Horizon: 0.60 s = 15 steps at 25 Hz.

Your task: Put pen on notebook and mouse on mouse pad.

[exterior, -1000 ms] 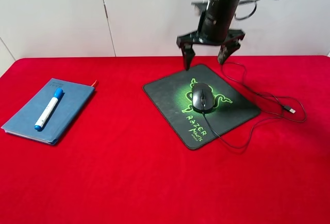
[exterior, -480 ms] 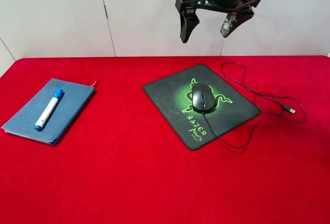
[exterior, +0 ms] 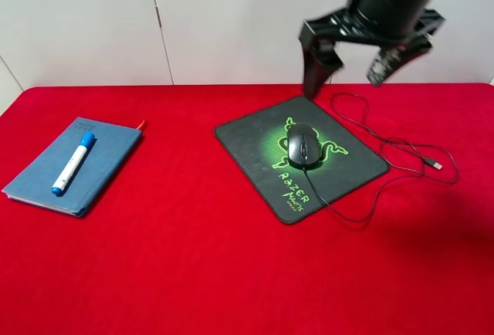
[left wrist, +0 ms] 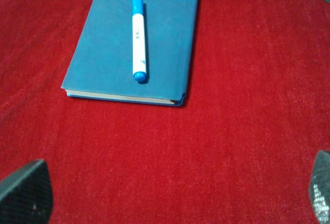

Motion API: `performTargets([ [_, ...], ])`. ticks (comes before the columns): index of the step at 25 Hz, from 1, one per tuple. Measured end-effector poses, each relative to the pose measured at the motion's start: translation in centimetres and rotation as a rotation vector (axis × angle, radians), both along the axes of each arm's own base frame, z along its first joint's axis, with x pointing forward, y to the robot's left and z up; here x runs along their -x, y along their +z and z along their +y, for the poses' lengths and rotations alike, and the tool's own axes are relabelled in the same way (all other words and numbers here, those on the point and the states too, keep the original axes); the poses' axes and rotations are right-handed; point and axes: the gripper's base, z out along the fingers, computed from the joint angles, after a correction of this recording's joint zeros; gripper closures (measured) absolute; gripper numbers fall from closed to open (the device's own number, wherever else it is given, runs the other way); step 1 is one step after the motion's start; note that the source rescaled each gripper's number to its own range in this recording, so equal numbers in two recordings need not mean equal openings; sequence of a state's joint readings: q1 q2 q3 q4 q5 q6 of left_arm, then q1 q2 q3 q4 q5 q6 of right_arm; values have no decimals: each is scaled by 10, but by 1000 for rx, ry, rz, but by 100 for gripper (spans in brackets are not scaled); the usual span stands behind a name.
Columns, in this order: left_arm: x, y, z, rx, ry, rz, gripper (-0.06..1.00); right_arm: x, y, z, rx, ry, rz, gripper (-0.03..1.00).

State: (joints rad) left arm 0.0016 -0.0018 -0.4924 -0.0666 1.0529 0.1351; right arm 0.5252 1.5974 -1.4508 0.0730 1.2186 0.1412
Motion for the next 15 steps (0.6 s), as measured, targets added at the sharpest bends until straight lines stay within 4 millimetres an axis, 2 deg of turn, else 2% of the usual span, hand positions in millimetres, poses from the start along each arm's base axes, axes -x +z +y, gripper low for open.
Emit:
performTargets([
  [8,0,0,0,0,0,0,-5,41,-18,-24,43,0,67,-3],
  [15,0,0,0,0,0,0,-5,76,-27,-47,71,2,78,-3],
])
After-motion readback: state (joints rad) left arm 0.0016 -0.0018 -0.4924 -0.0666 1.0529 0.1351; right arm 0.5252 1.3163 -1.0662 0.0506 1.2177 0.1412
